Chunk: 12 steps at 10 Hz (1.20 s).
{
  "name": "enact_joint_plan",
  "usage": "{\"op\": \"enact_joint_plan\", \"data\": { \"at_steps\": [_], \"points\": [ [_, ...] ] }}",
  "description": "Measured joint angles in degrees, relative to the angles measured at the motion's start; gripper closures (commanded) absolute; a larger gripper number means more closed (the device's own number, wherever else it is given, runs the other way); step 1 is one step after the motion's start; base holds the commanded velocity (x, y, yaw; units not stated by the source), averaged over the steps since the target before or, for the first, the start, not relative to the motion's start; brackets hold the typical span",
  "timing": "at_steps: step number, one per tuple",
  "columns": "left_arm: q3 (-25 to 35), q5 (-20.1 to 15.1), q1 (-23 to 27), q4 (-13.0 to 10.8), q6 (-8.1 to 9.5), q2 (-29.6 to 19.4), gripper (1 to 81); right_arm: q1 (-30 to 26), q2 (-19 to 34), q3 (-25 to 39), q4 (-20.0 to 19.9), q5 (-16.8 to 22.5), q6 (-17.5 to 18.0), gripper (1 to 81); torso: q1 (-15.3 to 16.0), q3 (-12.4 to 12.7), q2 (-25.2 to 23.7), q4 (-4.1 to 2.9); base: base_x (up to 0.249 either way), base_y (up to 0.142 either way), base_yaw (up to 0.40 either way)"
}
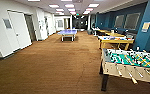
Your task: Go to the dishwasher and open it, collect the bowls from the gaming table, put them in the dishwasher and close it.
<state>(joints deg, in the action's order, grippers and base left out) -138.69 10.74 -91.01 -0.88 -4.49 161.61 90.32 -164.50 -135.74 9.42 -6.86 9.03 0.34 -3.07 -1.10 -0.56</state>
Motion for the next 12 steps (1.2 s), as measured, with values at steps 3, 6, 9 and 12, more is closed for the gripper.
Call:
{"op": "enact_joint_plan", "data": {
  "at_steps": [3, 6, 9, 12],
  "points": [
    [0.0, -0.4, -1.1, 0.0, 0.06, 0.0, 1.0, 1.5, 0.0, -0.5, 0.0, 0.4, 0.0, 1.0, -0.2, 0.0, -0.1, 0.0, 0.118, 0.0, 0.0],
    [0.0, 0.5, 0.1, 0.0, 0.16, 0.0, 1.0, 0.0, 0.0, -0.5, 0.1, -0.3, 0.0, 1.0, -0.2, 0.1, -0.1, -0.02, 0.168, 0.0, 0.0],
    [0.0, 0.1, -0.3, 0.0, 0.16, 0.0, 1.0, 0.5, 0.0, -0.5, 0.1, 0.0, 0.0, 1.0, -0.2, 0.0, -0.1, 0.0, 0.187, 0.0, 0.0],
    [0.0, 0.2, -0.3, 0.0, 0.16, 0.4, 1.0, 0.4, 0.0, -0.6, 0.1, 0.0, 0.0, 1.0, -0.2, 0.0, -0.1, 0.0, 0.208, 0.0, 0.0]
  ]
}}
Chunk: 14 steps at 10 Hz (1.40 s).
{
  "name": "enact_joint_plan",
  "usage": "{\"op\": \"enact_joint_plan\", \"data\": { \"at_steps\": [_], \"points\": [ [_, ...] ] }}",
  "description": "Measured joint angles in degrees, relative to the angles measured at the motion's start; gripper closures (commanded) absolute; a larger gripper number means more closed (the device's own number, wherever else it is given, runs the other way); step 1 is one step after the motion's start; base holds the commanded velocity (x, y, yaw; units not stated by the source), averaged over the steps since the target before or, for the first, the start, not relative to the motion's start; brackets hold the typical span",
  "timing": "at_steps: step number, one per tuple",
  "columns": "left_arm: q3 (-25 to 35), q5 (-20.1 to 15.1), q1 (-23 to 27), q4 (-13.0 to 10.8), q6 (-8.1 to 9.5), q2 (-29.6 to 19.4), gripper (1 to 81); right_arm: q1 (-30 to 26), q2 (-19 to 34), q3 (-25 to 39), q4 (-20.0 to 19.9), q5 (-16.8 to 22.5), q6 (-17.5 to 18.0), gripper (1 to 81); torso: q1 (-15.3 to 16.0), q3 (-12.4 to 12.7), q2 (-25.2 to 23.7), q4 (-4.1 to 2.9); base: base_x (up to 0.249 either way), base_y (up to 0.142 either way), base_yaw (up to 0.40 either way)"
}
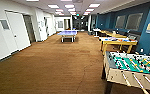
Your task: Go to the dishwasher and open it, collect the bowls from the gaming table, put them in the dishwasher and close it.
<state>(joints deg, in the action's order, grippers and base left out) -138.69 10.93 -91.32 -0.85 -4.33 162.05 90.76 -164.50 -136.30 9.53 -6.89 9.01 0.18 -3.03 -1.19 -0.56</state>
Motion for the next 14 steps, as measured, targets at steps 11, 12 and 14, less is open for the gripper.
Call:
{"op": "enact_joint_plan", "data": {
  "at_steps": [11, 12, 14],
  "points": [
    [-0.1, 0.8, 0.9, 0.1, 0.04, 0.8, 1.0, -0.7, -0.9, -1.4, 0.4, -0.7, 0.0, 1.0, -0.1, 0.0, 0.0, -0.02, 0.209, 0.0, 0.0],
    [-0.1, 0.5, 0.0, 0.2, 0.04, 1.2, 1.0, 0.1, -0.8, -1.4, 0.6, -0.2, 0.0, 1.0, -0.1, 0.0, 0.0, -0.02, 0.171, 0.0, 0.0],
    [-0.1, 0.1, -0.1, 0.2, 0.04, 1.6, 1.0, 0.3, -0.5, -2.0, 0.7, 0.0, 0.0, 1.0, -0.1, 0.0, 0.0, -0.02, 0.159, 0.0, 0.0]
  ]
}}
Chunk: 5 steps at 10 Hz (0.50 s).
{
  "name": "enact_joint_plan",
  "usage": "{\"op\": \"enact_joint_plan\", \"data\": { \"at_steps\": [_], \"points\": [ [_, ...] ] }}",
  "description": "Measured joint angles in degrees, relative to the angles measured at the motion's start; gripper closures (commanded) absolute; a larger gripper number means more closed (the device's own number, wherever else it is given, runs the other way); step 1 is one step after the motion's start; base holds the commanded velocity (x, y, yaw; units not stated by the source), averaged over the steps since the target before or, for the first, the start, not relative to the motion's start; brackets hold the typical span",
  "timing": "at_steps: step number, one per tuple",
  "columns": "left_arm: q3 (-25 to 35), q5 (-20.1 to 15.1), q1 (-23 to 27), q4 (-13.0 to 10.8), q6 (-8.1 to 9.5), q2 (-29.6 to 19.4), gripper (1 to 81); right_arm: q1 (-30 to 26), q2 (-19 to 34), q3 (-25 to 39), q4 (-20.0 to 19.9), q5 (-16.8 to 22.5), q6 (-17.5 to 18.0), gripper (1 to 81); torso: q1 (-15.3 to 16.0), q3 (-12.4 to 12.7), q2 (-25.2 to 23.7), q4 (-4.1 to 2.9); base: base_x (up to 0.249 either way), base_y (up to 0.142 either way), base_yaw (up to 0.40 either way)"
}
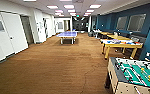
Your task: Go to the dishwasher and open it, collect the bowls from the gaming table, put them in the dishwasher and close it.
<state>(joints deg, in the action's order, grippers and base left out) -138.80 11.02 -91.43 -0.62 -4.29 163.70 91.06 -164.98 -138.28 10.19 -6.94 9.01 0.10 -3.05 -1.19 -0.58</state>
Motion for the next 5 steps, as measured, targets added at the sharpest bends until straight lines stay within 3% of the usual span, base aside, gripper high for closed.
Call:
{"op": "enact_joint_plan", "data": {
  "at_steps": [5],
  "points": [
    [0.0, 0.2, -0.1, 0.0, 0.0, 0.5, 1.0, 0.1, -0.5, -0.3, 0.0, 0.0, 0.0, 1.0, 0.0, 0.0, 0.0, 0.0, 0.129, 0.0, 0.0]
  ]
}}
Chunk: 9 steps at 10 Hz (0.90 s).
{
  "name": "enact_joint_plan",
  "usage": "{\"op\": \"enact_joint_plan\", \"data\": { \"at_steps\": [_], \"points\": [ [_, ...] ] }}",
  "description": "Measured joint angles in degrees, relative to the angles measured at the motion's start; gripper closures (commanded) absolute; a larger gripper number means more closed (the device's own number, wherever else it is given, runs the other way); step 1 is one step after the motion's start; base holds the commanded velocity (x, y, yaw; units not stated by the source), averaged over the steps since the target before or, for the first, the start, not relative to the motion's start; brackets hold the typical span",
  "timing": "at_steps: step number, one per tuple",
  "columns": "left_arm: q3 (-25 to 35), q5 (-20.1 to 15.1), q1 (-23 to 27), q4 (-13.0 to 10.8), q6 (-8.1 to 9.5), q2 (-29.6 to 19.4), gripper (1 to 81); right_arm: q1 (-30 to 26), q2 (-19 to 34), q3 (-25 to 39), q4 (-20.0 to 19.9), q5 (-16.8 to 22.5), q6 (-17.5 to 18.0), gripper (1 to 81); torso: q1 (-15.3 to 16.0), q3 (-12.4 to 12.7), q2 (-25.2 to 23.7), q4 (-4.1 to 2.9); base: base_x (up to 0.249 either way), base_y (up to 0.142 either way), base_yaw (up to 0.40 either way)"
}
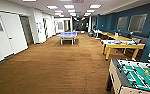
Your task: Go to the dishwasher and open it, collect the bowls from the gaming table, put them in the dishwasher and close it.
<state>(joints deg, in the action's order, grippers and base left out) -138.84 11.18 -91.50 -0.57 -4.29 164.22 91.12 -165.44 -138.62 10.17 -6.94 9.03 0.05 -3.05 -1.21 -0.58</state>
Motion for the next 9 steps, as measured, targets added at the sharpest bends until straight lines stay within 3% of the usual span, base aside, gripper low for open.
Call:
{"op": "enact_joint_plan", "data": {
  "at_steps": [9],
  "points": [
    [0.0, 0.0, 0.0, 0.0, 0.0, 0.4, 1.0, 0.0, -0.8, -0.2, 0.0, 0.1, 0.0, 1.0, -0.1, 0.0, 0.0, 0.0, 0.136, 0.0, 0.0]
  ]
}}
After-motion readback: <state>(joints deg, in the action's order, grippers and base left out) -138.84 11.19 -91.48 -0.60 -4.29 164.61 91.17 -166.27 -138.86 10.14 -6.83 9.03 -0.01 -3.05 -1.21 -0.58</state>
